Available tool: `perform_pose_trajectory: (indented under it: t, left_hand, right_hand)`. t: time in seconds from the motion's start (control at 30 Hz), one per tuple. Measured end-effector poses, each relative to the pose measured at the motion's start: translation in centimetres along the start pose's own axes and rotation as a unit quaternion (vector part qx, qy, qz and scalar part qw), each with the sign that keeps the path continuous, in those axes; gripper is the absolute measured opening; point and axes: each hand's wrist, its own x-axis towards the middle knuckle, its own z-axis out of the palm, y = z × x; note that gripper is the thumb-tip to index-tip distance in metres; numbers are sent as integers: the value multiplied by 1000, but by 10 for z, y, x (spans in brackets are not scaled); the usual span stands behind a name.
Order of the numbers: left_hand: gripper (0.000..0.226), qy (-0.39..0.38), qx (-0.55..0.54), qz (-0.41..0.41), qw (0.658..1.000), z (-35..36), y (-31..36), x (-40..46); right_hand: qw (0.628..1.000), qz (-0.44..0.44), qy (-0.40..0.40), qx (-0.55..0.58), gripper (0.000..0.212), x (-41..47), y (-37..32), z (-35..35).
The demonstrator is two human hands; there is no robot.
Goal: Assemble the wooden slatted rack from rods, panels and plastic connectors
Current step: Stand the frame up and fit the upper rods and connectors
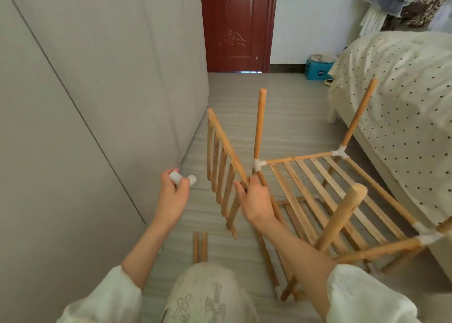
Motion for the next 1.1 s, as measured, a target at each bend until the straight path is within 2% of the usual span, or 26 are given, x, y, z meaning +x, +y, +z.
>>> perform_pose_trajectory:
  t: [0.1, 0.17, 0.3, 0.37, 0.47, 0.53, 0.6, 0.67, 0.73, 0.8, 0.93, 1.1]
  left_hand:
    - [35, -27, 0, 3, 1000, 5, -11, -4]
    - [22, -42, -1, 4, 999, 8, -16, -4]
    - [20, -62, 7, 3, 998, 19, -12, -3]
    - [20, -81, 5, 3, 997, 28, -5, -7]
    - [23, -127, 6, 19, 992, 40, 5, -15]
    - [25, -167, 8, 31, 985, 45, 14, -23]
    - [26, -186, -5, 47, 981, 50, 27, -31]
    - [24, -155, -30, 61, 985, 53, 45, -39]
    - [14, -101, -75, 79, 989, 53, 66, -45]
    - [5, -71, -118, 102, 985, 52, 88, -52]
    - [27, -92, -122, 178, 972, 50, 130, -72]
    - [30, -179, -85, 257, 946, 66, 160, -92]
  right_hand:
    - [994, 111, -19, 1, 38, -13, 42, 9]
    - [990, 138, -8, -22, 43, -16, 58, 8]
    - [975, 167, 29, -146, 41, -17, 66, -2]
    - [964, 158, 30, -213, 35, -18, 66, -7]
    - [958, 120, 11, -262, 41, -21, 63, -13]
    - [971, 114, -2, -208, 47, -22, 55, -17]
    - [988, 106, -10, -108, 47, -22, 43, -24]
    - [996, 78, -36, 5, 42, -25, 25, -39]
    - [993, 59, -69, 80, 32, -34, -1, -63]
    - [985, 32, -83, 145, 33, -43, -25, -86]
    - [983, -80, -51, 157, 22, -64, -58, -129]
    - [973, -139, -23, 181, 8, -89, -64, -181]
